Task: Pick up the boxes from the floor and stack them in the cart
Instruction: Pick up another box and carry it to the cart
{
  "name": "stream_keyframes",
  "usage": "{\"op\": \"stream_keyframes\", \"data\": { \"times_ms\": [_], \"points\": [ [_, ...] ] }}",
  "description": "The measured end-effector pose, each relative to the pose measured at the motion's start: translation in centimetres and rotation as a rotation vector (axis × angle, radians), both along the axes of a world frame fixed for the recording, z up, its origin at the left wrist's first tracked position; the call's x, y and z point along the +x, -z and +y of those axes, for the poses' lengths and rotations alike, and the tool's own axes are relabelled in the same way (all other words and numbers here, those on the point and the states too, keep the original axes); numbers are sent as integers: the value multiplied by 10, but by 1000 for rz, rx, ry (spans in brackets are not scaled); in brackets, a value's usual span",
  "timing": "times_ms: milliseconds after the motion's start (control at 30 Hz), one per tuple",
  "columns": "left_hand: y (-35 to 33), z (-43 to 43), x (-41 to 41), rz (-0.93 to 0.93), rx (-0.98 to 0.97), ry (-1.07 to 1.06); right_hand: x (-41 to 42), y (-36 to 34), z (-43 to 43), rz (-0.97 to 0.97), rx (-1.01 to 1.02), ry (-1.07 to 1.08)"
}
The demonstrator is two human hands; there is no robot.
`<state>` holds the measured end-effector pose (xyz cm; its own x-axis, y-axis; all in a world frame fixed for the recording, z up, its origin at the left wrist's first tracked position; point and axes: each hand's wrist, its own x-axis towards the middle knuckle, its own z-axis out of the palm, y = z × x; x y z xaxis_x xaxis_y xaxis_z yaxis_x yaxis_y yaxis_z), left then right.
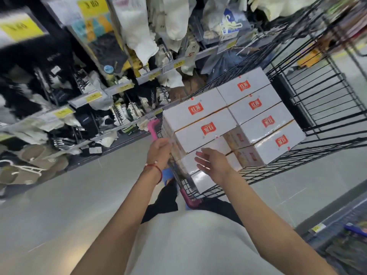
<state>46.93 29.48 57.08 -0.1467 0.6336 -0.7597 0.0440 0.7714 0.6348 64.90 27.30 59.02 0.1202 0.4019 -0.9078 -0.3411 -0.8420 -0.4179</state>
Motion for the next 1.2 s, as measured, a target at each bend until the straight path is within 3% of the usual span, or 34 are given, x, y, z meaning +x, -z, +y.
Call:
{"op": "stream_keyframes", "data": {
  "times_ms": [633,1200],
  "points": [
    [-67,-263,-4,17,90,-398,-44,-45,-163,66,165,-427],
    [-86,-504,-160,-62,175,-1002,-256,-73,-338,70,275,-1033]
  ]
}}
